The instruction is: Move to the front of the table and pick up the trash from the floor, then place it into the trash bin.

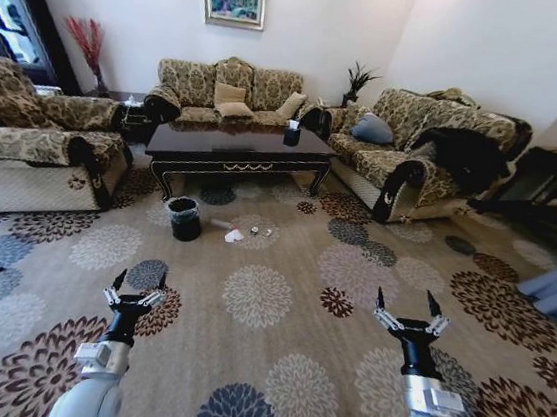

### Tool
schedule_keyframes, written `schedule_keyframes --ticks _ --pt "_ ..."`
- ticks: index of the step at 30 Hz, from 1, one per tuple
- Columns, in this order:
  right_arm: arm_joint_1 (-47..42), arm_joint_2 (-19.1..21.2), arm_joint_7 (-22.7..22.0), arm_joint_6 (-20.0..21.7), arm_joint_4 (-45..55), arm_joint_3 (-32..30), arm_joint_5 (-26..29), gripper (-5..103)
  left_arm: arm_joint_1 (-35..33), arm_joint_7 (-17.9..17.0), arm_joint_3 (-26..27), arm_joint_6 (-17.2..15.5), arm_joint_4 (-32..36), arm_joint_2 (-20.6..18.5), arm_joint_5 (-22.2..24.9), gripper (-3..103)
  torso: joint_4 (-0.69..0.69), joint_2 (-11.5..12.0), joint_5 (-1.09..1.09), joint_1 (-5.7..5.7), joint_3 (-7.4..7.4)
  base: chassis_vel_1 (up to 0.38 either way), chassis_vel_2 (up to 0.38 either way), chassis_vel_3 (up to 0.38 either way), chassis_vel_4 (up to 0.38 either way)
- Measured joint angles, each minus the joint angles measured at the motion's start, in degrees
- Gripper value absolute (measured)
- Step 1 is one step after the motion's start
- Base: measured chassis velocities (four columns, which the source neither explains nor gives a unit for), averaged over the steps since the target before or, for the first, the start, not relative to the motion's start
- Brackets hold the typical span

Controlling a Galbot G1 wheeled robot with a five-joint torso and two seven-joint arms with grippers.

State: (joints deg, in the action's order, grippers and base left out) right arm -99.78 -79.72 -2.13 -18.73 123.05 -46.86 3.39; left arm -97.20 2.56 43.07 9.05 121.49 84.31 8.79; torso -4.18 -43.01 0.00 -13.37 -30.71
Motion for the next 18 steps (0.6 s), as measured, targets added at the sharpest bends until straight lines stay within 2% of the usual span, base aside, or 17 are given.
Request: schedule_keyframes --ticks 18 --pt "-0.1 0.3 -0.4 0.0 -0.5 0.0 -0.2 100 0.2 0.0 -0.3 0.2 -0.4 -0.2 -1.0 100 0.00 4.4 0.00 1.85 2.54 0.018 0.020 0.022 0.019"
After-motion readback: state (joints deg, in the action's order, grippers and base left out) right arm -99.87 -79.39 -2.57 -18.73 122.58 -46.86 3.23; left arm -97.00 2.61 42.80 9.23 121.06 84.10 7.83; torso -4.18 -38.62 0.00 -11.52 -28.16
